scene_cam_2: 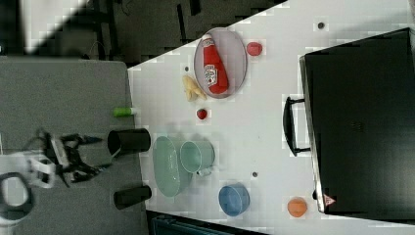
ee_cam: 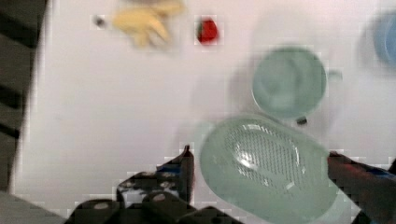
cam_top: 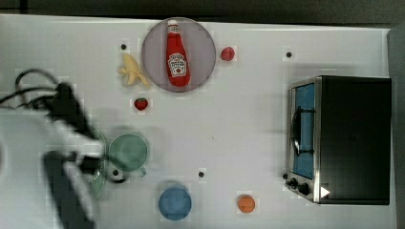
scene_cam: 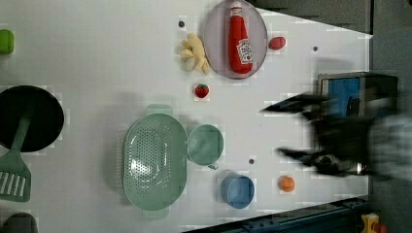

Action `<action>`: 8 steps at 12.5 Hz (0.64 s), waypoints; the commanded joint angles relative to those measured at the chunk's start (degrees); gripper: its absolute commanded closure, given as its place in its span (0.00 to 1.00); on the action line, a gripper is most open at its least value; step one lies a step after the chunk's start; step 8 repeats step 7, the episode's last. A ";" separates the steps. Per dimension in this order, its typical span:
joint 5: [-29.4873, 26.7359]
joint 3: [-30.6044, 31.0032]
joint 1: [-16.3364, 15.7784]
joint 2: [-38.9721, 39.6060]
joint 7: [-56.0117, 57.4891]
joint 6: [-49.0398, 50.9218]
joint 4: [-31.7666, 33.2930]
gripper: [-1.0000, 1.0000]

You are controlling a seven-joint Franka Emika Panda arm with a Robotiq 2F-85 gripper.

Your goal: Drag strainer backwards.

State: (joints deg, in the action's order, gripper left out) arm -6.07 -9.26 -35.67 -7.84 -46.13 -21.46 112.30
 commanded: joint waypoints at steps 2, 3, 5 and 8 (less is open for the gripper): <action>4.30 -10.48 5.75 -4.65 24.15 10.05 -1.84 0.00; 8.29 -12.62 6.08 -5.93 28.31 12.14 -2.75 0.00; 15.05 -15.75 6.52 -8.16 35.91 13.87 -3.32 0.00; 16.41 -18.12 6.72 -9.76 39.41 13.96 -3.01 0.00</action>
